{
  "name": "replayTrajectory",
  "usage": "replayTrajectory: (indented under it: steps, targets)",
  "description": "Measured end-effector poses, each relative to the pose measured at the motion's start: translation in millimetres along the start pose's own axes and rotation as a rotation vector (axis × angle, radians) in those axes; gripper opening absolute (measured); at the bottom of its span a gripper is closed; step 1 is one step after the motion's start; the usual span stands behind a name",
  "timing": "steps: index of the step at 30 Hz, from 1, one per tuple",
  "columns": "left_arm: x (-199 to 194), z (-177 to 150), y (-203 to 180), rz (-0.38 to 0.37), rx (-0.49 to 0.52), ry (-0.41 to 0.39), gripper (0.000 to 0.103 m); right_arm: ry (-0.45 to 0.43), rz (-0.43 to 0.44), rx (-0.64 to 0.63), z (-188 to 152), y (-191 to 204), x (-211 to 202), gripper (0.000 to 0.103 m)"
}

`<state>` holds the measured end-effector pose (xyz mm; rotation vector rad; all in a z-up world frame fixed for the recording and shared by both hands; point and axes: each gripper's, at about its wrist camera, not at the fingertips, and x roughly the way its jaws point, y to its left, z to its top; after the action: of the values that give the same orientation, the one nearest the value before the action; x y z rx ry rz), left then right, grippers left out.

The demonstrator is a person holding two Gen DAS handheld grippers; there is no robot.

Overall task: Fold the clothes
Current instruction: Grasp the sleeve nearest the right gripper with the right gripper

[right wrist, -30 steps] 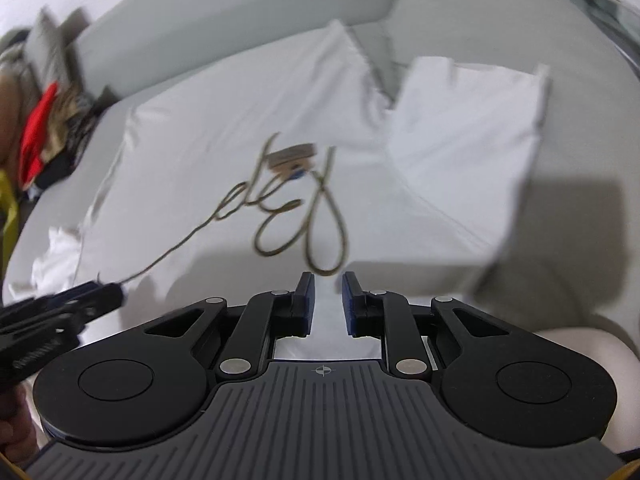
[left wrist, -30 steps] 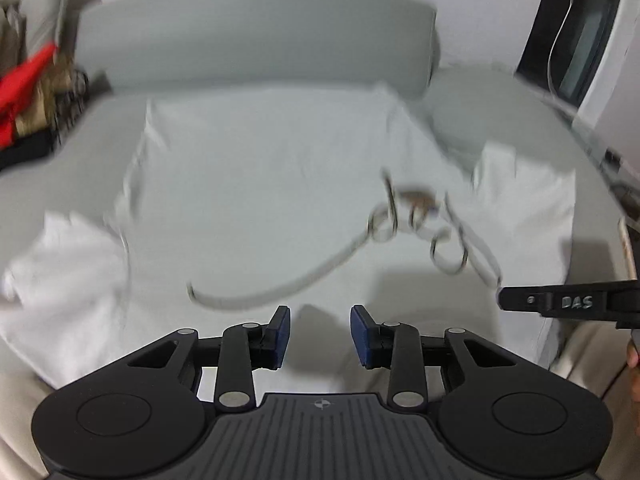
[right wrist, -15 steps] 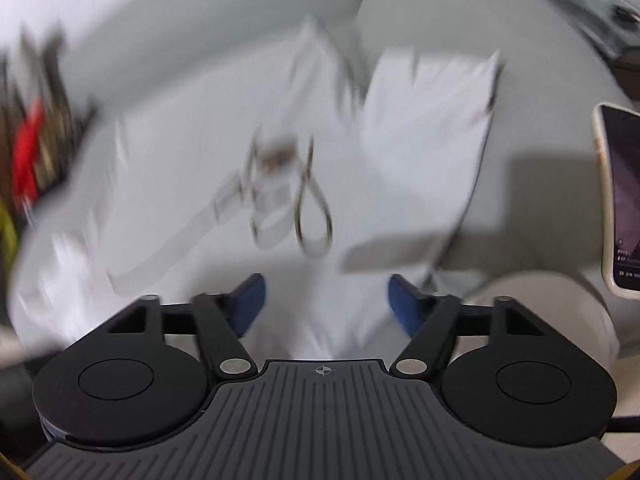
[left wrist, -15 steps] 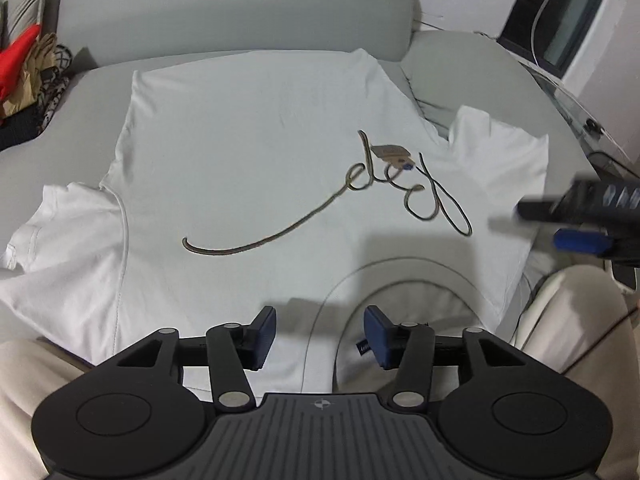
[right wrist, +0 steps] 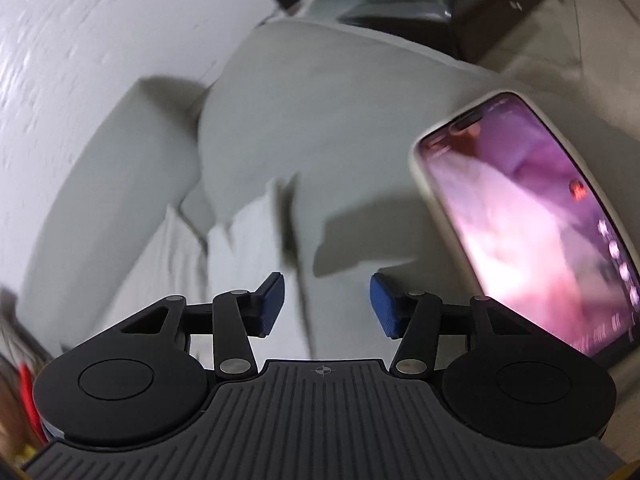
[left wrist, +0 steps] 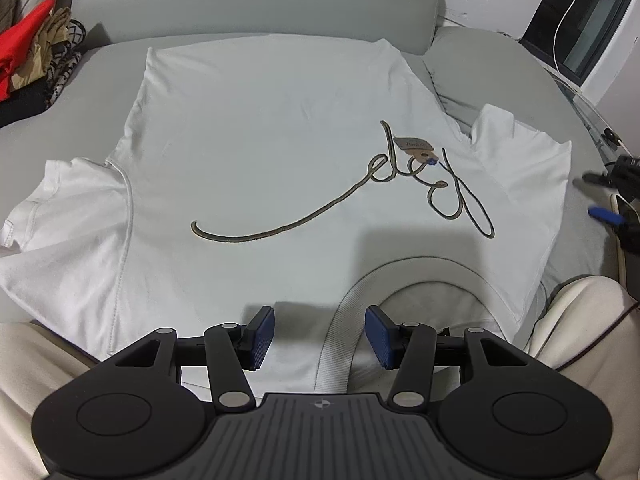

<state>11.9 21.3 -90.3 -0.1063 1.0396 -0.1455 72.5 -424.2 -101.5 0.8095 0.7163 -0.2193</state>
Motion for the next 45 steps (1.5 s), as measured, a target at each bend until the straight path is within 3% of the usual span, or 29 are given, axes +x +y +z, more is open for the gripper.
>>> replayTrajectory:
  steps: [3, 6, 9, 16, 29, 36, 45]
  targets:
    - [4.7, 1.4, -1.2, 0.005, 0.003, 0.009, 0.049, 0.013, 0.057, -0.019, 16.2, -0.1, 17.4, 0.051]
    - [6.2, 2.2, -3.7, 0.005, 0.017, 0.002, 0.049, 0.018, 0.058, -0.075, 26.6, 10.4, 35.3, 0.051]
    - [7.5, 2.1, -6.0, 0.009, 0.028, 0.001, 0.049, 0.033, 0.029, -0.111, 29.3, 21.4, 50.9, 0.047]
    - [8.5, 1.3, -8.4, 0.021, 0.035, 0.004, 0.050, 0.067, -0.047, -0.235, 21.1, 48.6, 62.2, 0.048]
    - [6.4, -2.9, -7.6, 0.011, 0.031, -0.005, 0.050, 0.078, 0.031, -0.237, 26.9, 44.1, 64.2, 0.048]
    - [6.5, -3.9, -8.4, 0.015, 0.032, -0.005, 0.050, 0.091, 0.022, -0.260, 24.0, 46.1, 65.7, 0.046]
    - [6.0, -4.7, -7.2, 0.013, 0.031, -0.006, 0.050, 0.086, 0.005, -0.269, 20.9, 50.2, 66.9, 0.052]
